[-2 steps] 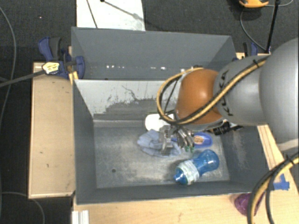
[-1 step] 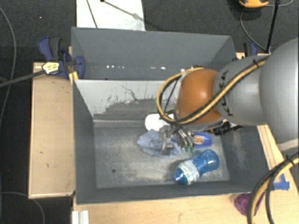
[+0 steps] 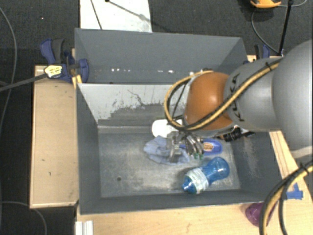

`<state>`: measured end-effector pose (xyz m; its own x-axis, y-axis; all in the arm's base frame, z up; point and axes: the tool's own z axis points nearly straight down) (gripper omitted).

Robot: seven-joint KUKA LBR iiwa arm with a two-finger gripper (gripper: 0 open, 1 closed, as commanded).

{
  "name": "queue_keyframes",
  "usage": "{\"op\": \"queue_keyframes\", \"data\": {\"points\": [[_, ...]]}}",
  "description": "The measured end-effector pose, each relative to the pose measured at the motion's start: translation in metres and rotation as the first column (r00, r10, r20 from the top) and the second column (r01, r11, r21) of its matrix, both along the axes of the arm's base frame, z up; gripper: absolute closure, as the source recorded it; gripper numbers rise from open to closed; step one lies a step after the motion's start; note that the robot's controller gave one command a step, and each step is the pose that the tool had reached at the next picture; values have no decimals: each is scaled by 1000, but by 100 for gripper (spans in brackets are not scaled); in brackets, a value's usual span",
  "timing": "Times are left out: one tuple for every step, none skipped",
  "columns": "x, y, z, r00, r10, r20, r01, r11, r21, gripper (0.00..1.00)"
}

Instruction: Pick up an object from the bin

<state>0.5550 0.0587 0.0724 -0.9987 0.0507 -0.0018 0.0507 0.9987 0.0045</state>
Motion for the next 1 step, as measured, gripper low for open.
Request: {"op": "queue_keyframes", "data": {"points": [[-1,0,9,1000,-1,-2,1,1000,0,100]]}}
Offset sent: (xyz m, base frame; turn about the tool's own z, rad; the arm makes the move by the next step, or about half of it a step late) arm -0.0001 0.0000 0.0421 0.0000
